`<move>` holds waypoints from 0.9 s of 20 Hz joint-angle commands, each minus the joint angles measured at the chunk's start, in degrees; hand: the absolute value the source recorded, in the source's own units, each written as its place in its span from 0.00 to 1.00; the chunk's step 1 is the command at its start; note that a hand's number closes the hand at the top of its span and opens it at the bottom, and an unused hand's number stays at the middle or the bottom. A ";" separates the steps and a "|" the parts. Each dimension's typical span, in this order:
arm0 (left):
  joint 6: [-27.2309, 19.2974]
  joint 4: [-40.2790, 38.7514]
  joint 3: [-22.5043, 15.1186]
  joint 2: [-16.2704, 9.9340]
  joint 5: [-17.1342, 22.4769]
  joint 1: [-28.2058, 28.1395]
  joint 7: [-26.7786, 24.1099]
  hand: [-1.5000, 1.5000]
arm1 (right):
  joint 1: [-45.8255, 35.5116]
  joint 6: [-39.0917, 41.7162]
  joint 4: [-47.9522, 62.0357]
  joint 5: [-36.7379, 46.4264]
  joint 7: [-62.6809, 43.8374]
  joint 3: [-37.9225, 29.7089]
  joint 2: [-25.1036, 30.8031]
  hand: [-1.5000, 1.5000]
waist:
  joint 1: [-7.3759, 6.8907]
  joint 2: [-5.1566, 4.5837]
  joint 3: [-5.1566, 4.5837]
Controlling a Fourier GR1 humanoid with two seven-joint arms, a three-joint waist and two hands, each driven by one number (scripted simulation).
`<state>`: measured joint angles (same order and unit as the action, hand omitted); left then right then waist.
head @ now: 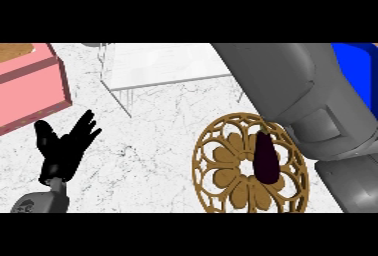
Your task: Pick the cupcake from the placemat and place it in the tiered shelf
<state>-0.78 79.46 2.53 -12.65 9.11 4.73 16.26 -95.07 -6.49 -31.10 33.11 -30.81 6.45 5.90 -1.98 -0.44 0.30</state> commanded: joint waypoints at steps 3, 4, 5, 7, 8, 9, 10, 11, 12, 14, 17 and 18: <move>0.50 -2.39 -0.18 0.69 -0.23 -1.16 0.12 0.50 | -1.16 -1.35 4.62 -0.47 6.04 -2.58 -0.36 1.00 | 0.20 -0.15 -0.38; 1.02 -3.79 0.78 -0.48 0.26 2.30 1.39 0.50 | -3.12 0.18 6.70 -0.23 6.51 -2.72 0.23 1.00 | 0.09 -0.34 -0.41; -0.93 -0.60 -1.11 1.30 -1.36 -1.05 1.57 0.50 | -2.67 -0.37 6.92 -0.14 7.11 -3.09 0.72 1.00 | -0.06 -0.17 -0.37; 1.42 -2.38 0.33 0.05 0.24 -0.24 0.81 0.50 | -4.25 -0.88 7.82 0.11 6.80 -3.64 0.67 1.00 | 0.09 -0.18 -0.40; 1.59 -0.46 0.31 0.01 0.47 -3.14 0.82 0.50 | -2.86 -1.21 7.23 -0.33 7.17 -3.92 -0.16 1.00 | 0.11 0.00 -0.37; 0.89 -1.67 -0.12 0.26 -0.44 -1.13 1.17 0.50 | -4.19 -0.68 9.47 0.91 8.01 -3.28 0.72 1.00 | -0.13 -0.26 -0.40; 2.39 -2.77 0.96 -0.54 0.42 -2.81 -0.99 0.50 | -4.66 1.76 10.36 2.35 8.24 -1.57 1.37 1.00 | -0.33 -0.33 -0.44; -1.18 -0.44 -1.56 2.33 -1.39 -0.77 2.17 0.50 | -3.85 1.77 10.47 3.04 9.34 -0.99 1.45 1.00 | 0.10 -0.18 -0.38; 0.46 -2.82 0.53 0.51 -0.16 0.74 1.76 0.50 | -4.54 0.95 9.90 2.36 6.92 -1.96 -0.34 1.00 | 0.54 -0.04 -0.39; 0.38 -3.02 -0.54 1.71 -0.82 -0.02 0.13 0.50 | -4.81 -7.45 9.38 -1.78 3.83 -7.92 -0.49 1.00 | -0.08 -0.37 -0.41; 0.34 -2.37 0.99 0.13 -0.01 1.71 2.79 0.50 | -4.53 -10.57 9.03 -3.47 3.90 -10.50 -0.34 0.00 | 0.17 -0.26 -0.37; 1.24 -1.99 0.70 0.29 -0.04 -2.04 1.12 0.50 | -4.04 -10.63 8.61 -3.97 4.31 -11.14 0.43 0.00 | 0.10 -0.10 -0.37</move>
<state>-0.01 79.36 3.46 -12.62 9.12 4.91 16.61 -99.05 -13.74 -22.27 31.16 -25.86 -1.52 5.95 -1.95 -0.43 0.25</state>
